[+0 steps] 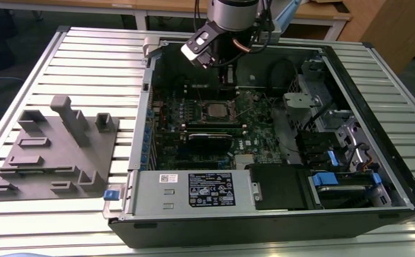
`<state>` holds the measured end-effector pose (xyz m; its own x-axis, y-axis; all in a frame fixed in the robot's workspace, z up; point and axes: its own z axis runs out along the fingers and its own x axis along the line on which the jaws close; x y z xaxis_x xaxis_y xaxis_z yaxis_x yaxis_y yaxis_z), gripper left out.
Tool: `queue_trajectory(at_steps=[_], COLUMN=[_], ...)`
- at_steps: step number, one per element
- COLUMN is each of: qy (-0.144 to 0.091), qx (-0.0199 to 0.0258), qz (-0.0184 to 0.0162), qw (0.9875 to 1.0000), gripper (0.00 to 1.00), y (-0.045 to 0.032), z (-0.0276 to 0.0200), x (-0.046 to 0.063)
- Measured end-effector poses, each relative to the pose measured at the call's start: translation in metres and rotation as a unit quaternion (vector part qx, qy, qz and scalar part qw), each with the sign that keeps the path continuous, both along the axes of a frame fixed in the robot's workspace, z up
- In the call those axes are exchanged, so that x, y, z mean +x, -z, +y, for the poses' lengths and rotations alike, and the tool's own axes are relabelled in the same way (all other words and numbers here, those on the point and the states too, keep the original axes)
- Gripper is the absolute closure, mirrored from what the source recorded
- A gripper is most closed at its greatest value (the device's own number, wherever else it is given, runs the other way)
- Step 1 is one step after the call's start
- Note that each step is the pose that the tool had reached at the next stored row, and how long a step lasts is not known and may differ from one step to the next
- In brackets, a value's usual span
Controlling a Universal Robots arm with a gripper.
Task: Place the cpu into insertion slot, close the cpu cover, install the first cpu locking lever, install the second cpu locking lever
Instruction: 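Close the cpu cover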
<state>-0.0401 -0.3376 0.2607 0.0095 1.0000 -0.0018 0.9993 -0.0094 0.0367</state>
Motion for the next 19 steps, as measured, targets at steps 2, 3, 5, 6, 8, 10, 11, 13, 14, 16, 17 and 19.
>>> queue_trajectory(at_steps=[2, 3, 5, 6, 8, 10, 11, 13, 14, 16, 17, 19], qy=[0.000, 0.000, 0.000, 0.000, 0.000, 0.000, 0.000, 0.000, 0.000, 0.000, 0.000, 0.000], qx=[-0.0001, 0.0000, 0.0000, 0.0000, 0.0000, 0.0000, 0.0000, 0.0000, 0.0000, 0.0000, 0.0000, 0.0000], qz=[0.0000, 0.0000, 0.0000, 0.0000, 0.0000, 0.0000, 0.0000, 0.0000, 0.0000, 0.0000, 0.0000, 0.0000], qw=[1.0000, 1.0000, 1.0000, 1.0000, 1.0000, 1.0000, 1.0000, 1.0000, 1.0000, 1.0000, 1.0000, 1.0000], gripper=[0.89, 0.89, 0.89, 0.89, 0.89, 0.89, 0.89, 0.89, 0.89, 0.89, 0.89, 0.89], y=[-0.0001, 0.0000, 0.0000, 0.0000, 0.0000, 0.0000, 0.0000, 0.0000, 0.0000, 0.0000, 0.0000, 0.0000], z=[0.0000, 0.0000, 0.0000, 0.0000, 0.0000, 0.0000, 0.0000, 0.0000, 0.0000, 0.0000, 0.0000, 0.0000], x=[0.001, 0.001, 0.002, 0.003, 0.005, 0.006, 0.007, 0.008, 0.009, 0.010, 0.011, 0.012])
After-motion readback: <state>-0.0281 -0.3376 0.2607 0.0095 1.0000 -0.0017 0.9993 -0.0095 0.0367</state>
